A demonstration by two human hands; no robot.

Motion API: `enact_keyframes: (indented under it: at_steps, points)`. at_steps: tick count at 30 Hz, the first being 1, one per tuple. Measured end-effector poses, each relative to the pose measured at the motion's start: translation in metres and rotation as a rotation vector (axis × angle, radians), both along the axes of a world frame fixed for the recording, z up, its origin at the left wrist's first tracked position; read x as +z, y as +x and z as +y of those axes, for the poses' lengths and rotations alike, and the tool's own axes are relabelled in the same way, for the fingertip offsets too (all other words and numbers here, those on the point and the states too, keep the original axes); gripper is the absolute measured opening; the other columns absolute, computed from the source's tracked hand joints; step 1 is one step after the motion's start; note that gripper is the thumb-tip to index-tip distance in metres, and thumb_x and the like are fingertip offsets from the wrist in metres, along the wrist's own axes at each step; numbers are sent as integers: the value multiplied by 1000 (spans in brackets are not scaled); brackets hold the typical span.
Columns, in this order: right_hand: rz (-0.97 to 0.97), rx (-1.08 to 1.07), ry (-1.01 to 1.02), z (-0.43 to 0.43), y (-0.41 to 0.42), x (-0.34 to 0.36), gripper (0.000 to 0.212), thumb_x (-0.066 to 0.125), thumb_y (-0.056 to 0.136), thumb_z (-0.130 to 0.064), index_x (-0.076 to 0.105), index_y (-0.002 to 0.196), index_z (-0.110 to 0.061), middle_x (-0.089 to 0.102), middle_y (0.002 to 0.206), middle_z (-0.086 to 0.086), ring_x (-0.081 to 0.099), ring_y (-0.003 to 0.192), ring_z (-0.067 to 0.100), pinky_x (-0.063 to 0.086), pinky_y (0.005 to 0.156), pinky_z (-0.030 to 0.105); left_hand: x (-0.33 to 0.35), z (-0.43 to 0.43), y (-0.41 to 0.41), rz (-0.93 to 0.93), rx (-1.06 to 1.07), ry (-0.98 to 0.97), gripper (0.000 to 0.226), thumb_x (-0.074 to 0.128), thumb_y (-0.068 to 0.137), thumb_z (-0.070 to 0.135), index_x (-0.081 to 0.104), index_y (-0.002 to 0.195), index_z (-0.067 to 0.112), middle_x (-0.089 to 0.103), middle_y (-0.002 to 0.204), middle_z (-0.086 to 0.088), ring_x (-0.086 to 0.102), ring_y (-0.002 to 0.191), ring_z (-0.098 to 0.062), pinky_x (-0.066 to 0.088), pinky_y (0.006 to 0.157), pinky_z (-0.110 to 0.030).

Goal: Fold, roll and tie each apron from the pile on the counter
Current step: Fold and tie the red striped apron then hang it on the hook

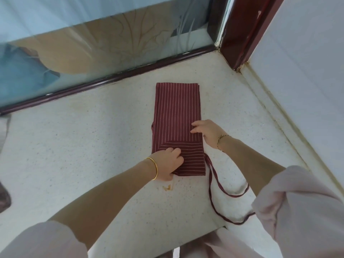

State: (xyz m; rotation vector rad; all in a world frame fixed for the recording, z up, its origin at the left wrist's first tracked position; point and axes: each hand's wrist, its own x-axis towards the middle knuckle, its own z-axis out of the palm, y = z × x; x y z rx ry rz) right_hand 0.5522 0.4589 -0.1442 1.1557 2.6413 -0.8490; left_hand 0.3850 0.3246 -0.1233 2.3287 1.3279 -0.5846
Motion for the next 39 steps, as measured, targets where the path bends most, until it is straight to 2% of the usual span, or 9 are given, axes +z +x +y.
enact_keyframes:
  at_steps: [5, 7, 11, 14, 18, 21, 24, 31, 39]
  points:
    - [-9, 15, 7, -14, 17, 9, 75, 35, 80, 24, 40, 141, -19, 34, 150, -3, 32, 132, 20, 18, 108, 17, 28, 21, -1, -135, 153, -207, 7, 53, 86, 20, 51, 86, 14, 50, 87, -3, 50, 76, -18, 45, 66, -29]
    - [45, -71, -173, -20, 18, 8, 54, 42, 87, 12, 47, 137, -9, 46, 143, 7, 50, 112, 17, 33, 98, 13, 41, 32, -7, -295, 346, -388, 12, 55, 84, 15, 47, 75, 12, 49, 72, 1, 49, 65, -14, 42, 57, -23]
    - [132, -375, -455, -26, 18, 14, 35, 41, 98, -13, 49, 127, 4, 60, 114, 9, 54, 75, 12, 53, 76, 25, 64, 55, -34, -798, 871, -915, 29, 52, 83, 2, 54, 111, -5, 63, 102, -18, 67, 87, -23, 58, 74, -31]
    - [139, -420, -572, -28, 24, 21, 26, 61, 90, -16, 61, 114, -8, 63, 93, -4, 59, 88, 13, 47, 69, 6, 65, 64, -49, -1179, 1197, -827, 22, 56, 83, 19, 54, 99, 5, 63, 91, -11, 65, 76, -21, 57, 68, -32]
    - [64, -436, -462, -20, 13, 16, 36, 56, 92, -31, 62, 116, -5, 66, 109, 11, 61, 103, 26, 48, 95, 37, 32, 51, -56, -1620, 1714, -676, 47, 37, 94, 51, 63, 102, 14, 68, 100, -6, 63, 92, -22, 47, 86, -39]
    - [14, -425, -372, -18, -2, 13, 37, 48, 96, -33, 56, 115, -2, 64, 110, 14, 60, 103, 28, 49, 91, 37, 6, 34, -56, -1485, 1834, -607, 56, 38, 92, 59, 60, 117, 14, 67, 110, -6, 61, 103, -23, 48, 87, -41]
    - [15, -431, -292, -22, -7, 12, 39, 44, 97, -38, 51, 121, -7, 62, 113, 9, 59, 105, 25, 48, 90, 33, -7, 26, -53, -1375, 1833, -432, 42, 62, 89, 27, 54, 125, 7, 64, 117, -12, 63, 103, -25, 52, 85, -39]
    - [-83, -352, -65, -26, -15, 9, 42, 33, 100, -41, 44, 130, -14, 65, 102, 5, 63, 92, 23, 50, 77, 33, -13, 13, -56, -1509, 1789, -392, 44, 53, 87, -10, 49, 127, 5, 61, 121, -16, 61, 108, -30, 55, 79, -38]
    - [-186, -370, -96, -21, -30, 9, 36, 36, 100, -39, 45, 125, -15, 63, 109, 6, 61, 100, 25, 47, 81, 34, -18, 32, -55, -1226, 1845, -74, 35, 48, 97, 13, 34, 129, 16, 61, 107, -12, 64, 93, -26, 53, 85, -49]
